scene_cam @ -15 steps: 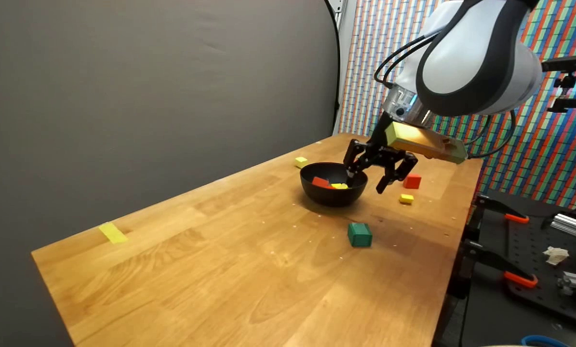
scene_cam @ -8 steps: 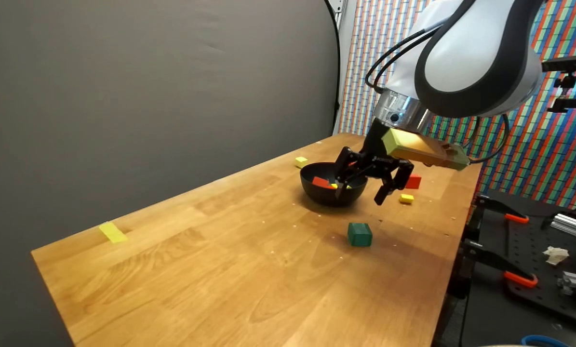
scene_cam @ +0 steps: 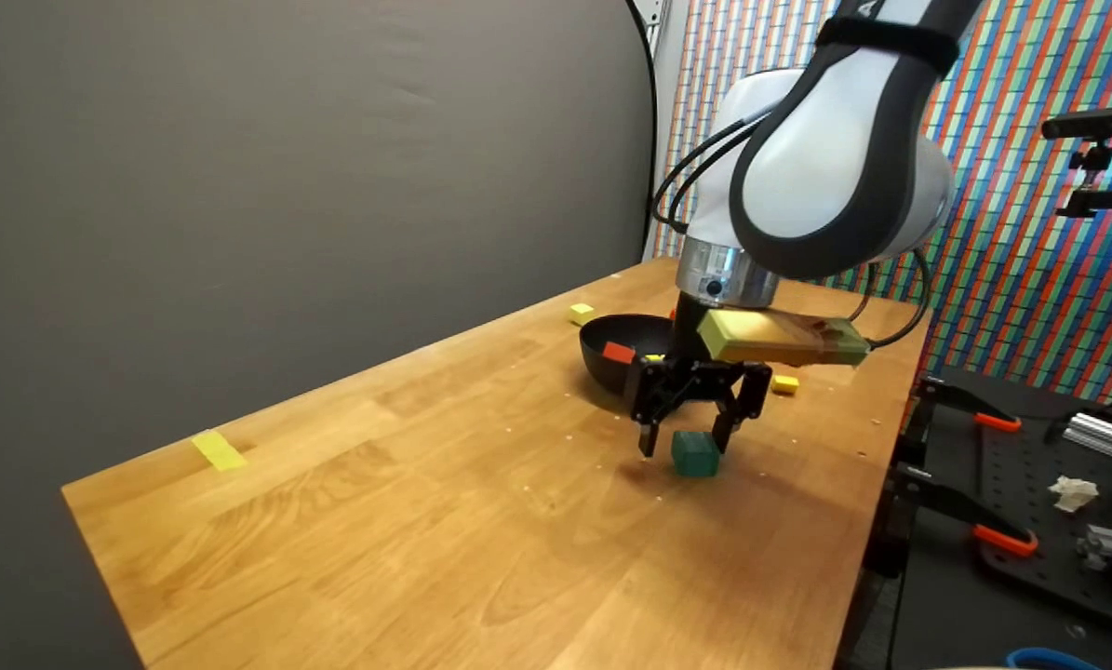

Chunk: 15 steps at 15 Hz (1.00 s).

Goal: Place all the blocks inside the black bowl

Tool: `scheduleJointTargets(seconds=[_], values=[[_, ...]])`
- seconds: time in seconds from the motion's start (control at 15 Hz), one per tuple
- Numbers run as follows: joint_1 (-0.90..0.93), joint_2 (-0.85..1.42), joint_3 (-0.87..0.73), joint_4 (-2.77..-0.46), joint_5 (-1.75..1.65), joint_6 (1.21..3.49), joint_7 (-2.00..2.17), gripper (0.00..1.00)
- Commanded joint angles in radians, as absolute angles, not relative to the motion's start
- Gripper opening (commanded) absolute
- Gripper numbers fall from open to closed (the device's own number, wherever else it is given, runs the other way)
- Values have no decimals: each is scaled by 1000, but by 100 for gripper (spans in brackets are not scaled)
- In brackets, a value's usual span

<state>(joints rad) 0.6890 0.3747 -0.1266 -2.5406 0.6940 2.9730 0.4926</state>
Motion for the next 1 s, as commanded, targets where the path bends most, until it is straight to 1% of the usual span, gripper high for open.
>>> scheduleJointTargets(seconds=[0.0, 0.07, 0.27, 0.67, 0.93], values=[[568, 468, -52, -2456, 585, 2942, 547, 58], [552, 472, -42, -2455, 558, 2946, 565, 49], [530, 454, -23, -2470, 479, 2952, 631, 28], [533, 403, -24, -2523, 374, 2978, 755, 27], [560, 291, -45, -2611, 327, 3028, 822, 27]])
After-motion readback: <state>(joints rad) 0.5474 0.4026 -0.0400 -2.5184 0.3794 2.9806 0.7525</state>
